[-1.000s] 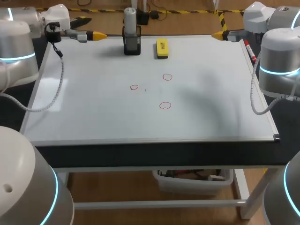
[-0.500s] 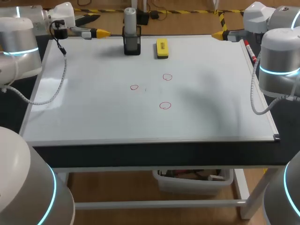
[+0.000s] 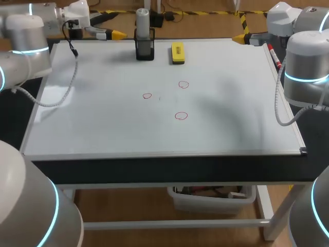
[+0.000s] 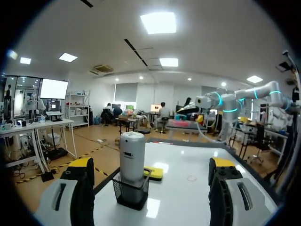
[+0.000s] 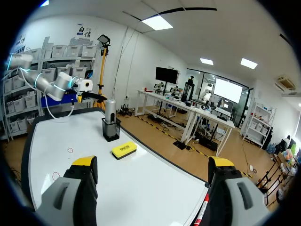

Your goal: Pick up the inspection probe, press it on each red-marked spot on the whiteboard one by one, put down the probe, pick up the eraser, and wipe off all the red marks.

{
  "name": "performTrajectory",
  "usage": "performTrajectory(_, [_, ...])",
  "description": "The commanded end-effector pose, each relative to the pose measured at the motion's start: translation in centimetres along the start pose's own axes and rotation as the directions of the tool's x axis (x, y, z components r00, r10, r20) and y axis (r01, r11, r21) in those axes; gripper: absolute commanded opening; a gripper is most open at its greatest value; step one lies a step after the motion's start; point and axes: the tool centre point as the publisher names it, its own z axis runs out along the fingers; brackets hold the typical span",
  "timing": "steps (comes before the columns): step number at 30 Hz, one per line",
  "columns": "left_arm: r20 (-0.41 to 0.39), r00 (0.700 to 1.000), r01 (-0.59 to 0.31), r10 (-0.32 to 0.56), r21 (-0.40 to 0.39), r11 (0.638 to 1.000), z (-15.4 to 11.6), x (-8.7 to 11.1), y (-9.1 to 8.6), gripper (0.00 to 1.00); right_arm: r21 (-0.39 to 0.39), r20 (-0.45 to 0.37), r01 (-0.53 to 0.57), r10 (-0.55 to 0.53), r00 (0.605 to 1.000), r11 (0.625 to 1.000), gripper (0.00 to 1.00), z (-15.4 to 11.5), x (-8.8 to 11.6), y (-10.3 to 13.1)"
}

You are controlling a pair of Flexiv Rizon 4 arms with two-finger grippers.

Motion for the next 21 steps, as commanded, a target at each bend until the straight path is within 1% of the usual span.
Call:
performTrajectory(1, [-0.184, 0.983, 0.001, 0.002, 0.017, 1.0, 1.1, -1.2, 0.3, 1.0, 0.0, 0.0, 0.0, 0.0, 1.0, 1.0, 1.0, 0.0, 0.0, 0.0])
performTrajectory(8, [-0.215, 0.977, -0.004, 0.007, 0.017, 1.0, 2.9, -1.9, 0.8, 1.0, 0.0, 0.0, 0.0, 0.0, 1.0, 1.0, 1.0, 0.0, 0.0, 0.0])
performTrajectory(21, [-0.253, 0.967, -0.013, 0.026, 0.054, 0.998, 6.5, -2.9, 1.2, 1.0, 0.0, 0.0, 0.0, 0.0, 1.0, 1.0, 1.0, 0.0, 0.0, 0.0])
